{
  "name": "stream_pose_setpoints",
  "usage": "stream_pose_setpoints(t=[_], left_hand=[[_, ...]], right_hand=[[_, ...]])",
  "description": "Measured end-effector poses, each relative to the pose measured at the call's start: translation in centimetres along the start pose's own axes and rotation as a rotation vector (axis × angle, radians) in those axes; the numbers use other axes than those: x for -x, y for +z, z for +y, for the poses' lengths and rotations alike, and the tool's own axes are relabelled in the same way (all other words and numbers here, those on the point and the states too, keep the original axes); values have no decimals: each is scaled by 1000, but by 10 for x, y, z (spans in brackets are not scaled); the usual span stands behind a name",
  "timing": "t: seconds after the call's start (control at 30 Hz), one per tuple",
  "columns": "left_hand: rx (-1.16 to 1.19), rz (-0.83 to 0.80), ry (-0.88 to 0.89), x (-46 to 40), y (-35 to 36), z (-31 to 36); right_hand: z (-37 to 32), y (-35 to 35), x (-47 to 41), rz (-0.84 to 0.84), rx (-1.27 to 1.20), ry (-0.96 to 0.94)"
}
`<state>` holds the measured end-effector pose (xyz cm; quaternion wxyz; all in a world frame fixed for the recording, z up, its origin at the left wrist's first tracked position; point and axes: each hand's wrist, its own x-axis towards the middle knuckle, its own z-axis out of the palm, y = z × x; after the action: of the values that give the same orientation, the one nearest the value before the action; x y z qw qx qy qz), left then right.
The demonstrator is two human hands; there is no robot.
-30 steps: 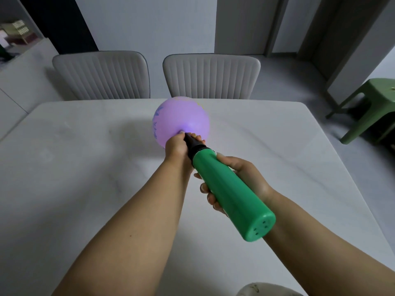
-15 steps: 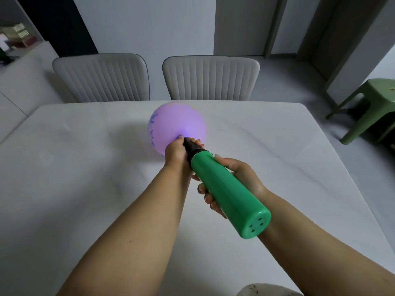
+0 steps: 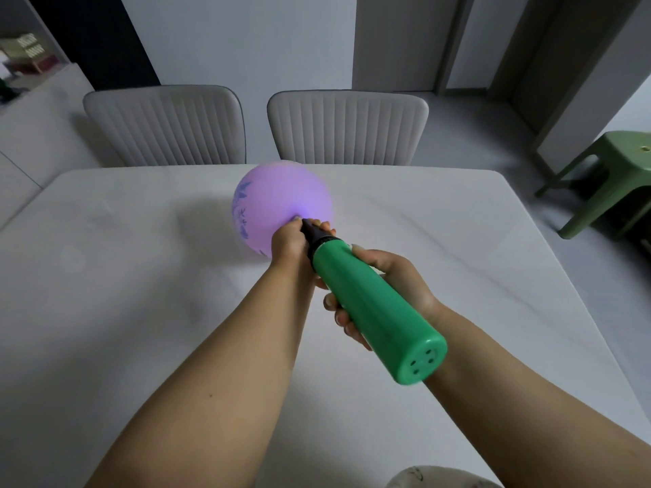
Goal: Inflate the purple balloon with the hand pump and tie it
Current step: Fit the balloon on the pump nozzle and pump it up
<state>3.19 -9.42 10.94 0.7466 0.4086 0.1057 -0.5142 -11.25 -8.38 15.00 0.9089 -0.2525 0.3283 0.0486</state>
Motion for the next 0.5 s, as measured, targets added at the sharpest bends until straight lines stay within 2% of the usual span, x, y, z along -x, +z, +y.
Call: stream_pose_setpoints(t=[0.17, 0.3, 0.5], left_hand=[[37, 25, 34, -9, -8, 14], [61, 29, 47, -9, -12, 18], [30, 24, -21, -5, -2, 3]], right_hand=[[11, -4, 14, -23, -36, 31], [18, -6, 33, -40, 40, 36], [-2, 1, 0, 26, 33, 1]])
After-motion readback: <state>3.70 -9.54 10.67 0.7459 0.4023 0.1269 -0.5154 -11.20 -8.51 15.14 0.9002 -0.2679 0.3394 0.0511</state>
